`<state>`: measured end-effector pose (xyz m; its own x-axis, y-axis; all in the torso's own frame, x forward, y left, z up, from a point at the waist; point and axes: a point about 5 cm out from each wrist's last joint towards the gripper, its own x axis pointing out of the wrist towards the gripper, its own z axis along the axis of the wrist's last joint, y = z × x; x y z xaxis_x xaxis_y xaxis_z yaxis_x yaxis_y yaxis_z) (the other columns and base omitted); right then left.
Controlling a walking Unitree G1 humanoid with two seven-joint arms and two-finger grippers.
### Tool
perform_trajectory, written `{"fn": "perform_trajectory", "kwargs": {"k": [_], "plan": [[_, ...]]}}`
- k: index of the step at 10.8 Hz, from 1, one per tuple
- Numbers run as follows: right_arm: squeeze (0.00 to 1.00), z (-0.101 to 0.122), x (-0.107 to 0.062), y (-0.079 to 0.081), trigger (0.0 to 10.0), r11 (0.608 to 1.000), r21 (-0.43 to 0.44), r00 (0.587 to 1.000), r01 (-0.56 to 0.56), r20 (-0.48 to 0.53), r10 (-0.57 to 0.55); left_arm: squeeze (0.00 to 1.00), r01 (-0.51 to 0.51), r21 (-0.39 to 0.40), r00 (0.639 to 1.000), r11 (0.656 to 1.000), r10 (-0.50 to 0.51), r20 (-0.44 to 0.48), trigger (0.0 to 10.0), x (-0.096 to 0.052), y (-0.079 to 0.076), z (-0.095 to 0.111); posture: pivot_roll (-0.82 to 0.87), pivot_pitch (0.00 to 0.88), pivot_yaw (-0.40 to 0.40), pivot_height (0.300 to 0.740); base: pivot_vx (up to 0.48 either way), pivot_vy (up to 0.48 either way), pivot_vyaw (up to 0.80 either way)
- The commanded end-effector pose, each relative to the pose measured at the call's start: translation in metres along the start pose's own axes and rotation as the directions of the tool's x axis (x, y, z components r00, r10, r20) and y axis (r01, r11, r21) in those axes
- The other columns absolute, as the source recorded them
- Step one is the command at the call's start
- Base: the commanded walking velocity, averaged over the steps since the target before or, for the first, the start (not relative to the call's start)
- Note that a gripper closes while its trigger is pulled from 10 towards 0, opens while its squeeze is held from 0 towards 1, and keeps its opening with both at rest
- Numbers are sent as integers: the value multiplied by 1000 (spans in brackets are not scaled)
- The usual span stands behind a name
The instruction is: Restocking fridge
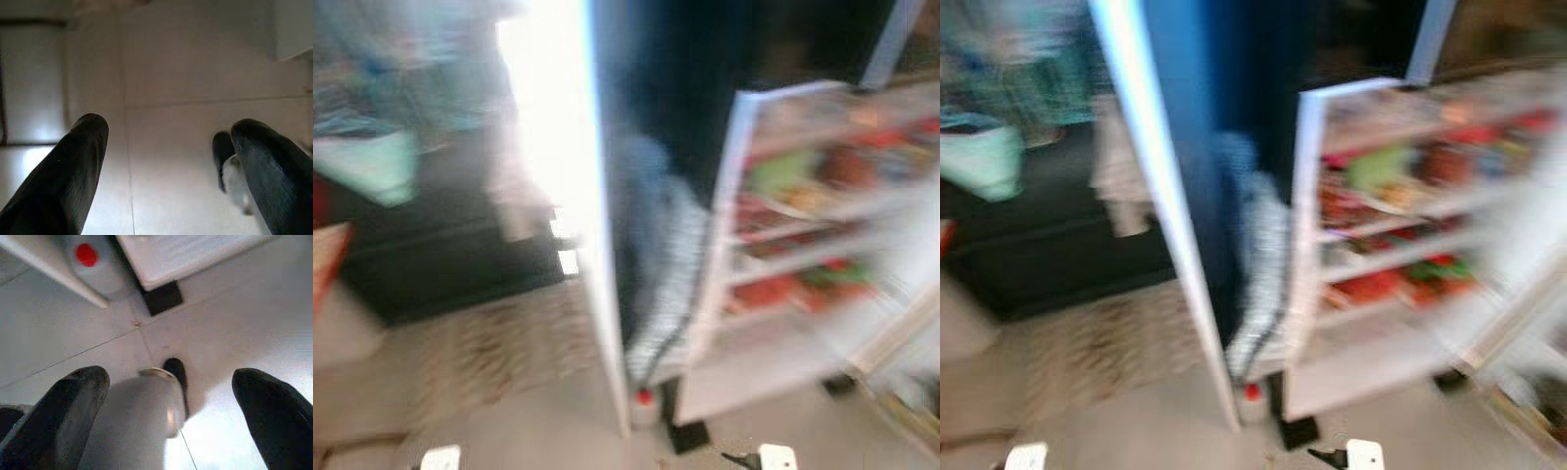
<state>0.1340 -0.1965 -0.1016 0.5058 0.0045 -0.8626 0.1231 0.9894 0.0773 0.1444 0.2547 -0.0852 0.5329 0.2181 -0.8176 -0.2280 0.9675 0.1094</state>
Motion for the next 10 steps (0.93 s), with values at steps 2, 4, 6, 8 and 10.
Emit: {"fn": "perform_trajectory", "kwargs": {"k": [2,4,6,8,10], "plan": [[0,12,2,1,10000,1000,-5,1000,3,18,-2,0,13,1,1000,1000,-13,-5,10000,1,-7,2,-194,0,70,740,0,0,-763],[0,29,4,-3,10000,995,-104,1000,-6,29,9,0,28,-1,1000,1000,-28,6,10000,2,-13,5,-135,0,34,740,0,0,-763],[0,48,6,-5,10000,982,-186,999,-8,44,16,0,10,-48,1000,999,-9,19,10000,6,-21,20,-75,0,-27,740,0,0,-763],[0,62,7,-5,10000,966,-259,998,10,66,8,0,-8,-84,1000,996,10,23,10000,8,-24,29,-51,0,-50,740,0,0,-763],[0,69,8,-4,10000,974,-224,997,21,82,-2,0,-9,-112,999,994,14,40,10000,9,-24,37,-9,0,-64,740,0,129,-763]]}}
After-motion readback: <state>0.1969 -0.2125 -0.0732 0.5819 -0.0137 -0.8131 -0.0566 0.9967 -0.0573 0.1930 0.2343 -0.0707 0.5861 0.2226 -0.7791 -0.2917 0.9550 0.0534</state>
